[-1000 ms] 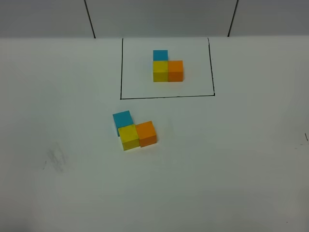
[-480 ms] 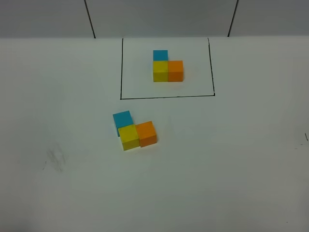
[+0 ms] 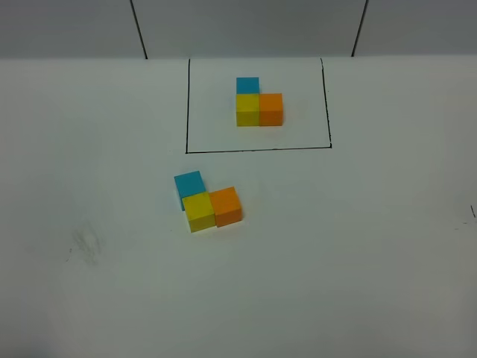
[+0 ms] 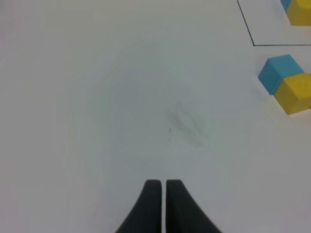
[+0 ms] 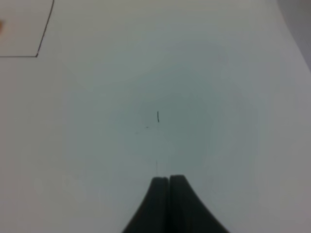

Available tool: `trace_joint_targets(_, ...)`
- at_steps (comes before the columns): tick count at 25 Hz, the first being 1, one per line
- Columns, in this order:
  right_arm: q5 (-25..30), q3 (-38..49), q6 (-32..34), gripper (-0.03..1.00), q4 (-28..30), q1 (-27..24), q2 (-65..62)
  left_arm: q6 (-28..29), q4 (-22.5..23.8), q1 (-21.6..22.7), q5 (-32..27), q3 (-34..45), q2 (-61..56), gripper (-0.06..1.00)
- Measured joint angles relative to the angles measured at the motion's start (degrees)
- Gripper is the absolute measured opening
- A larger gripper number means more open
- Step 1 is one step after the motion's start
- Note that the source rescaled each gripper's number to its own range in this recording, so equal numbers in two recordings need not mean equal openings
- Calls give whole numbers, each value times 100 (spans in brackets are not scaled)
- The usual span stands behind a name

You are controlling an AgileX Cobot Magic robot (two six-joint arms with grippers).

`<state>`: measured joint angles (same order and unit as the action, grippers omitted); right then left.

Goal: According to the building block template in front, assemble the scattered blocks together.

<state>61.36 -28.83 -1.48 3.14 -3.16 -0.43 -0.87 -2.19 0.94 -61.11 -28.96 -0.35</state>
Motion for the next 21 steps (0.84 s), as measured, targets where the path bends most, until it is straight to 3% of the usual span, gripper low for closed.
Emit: trace_joint_targets(21, 0, 0, 0, 0, 0, 0, 0, 0, 0, 0, 0, 0, 0, 0)
